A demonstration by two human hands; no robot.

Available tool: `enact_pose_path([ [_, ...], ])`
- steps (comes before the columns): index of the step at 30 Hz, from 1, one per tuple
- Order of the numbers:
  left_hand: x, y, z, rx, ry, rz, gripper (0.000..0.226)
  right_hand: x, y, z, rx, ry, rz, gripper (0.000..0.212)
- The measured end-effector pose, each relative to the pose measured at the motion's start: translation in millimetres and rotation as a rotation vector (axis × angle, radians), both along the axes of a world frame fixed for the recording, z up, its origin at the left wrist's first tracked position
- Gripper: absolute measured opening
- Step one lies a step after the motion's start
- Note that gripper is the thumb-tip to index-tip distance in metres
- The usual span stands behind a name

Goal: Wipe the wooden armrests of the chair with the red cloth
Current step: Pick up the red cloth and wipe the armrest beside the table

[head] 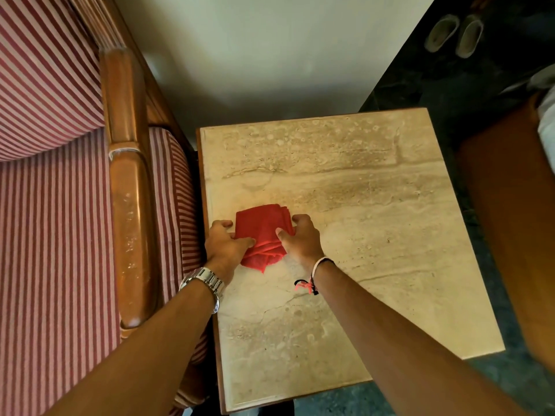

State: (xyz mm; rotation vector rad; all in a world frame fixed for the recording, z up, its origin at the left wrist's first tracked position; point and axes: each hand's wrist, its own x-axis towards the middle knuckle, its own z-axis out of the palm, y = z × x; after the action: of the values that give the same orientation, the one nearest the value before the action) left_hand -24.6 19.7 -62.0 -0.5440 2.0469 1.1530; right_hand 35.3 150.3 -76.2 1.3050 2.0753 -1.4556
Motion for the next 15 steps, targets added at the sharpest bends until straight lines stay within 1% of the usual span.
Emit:
enact_pose_path([
  [4, 1, -3, 7, 0.095, -0.062, 0.072, 0.071, 1, 1, 8, -0.048, -0.026, -0.02, 0.027],
  [7, 1, -6, 19, 0.168, -0.076, 0.058, 0.061, 2, 0, 17, -0.065, -0.017, -0.065, 0.022],
  [10, -2, -12, 31, 0.209, -0.077, 0.03, 0.056, 2, -4, 29, -0.084, -0.004, -0.116, 0.02],
  [15, -8, -24, 50, 0.27, -0.071, 0.013, 0.051, -1, -15, 48, -0.155, 0.018, -0.156, 0.025],
])
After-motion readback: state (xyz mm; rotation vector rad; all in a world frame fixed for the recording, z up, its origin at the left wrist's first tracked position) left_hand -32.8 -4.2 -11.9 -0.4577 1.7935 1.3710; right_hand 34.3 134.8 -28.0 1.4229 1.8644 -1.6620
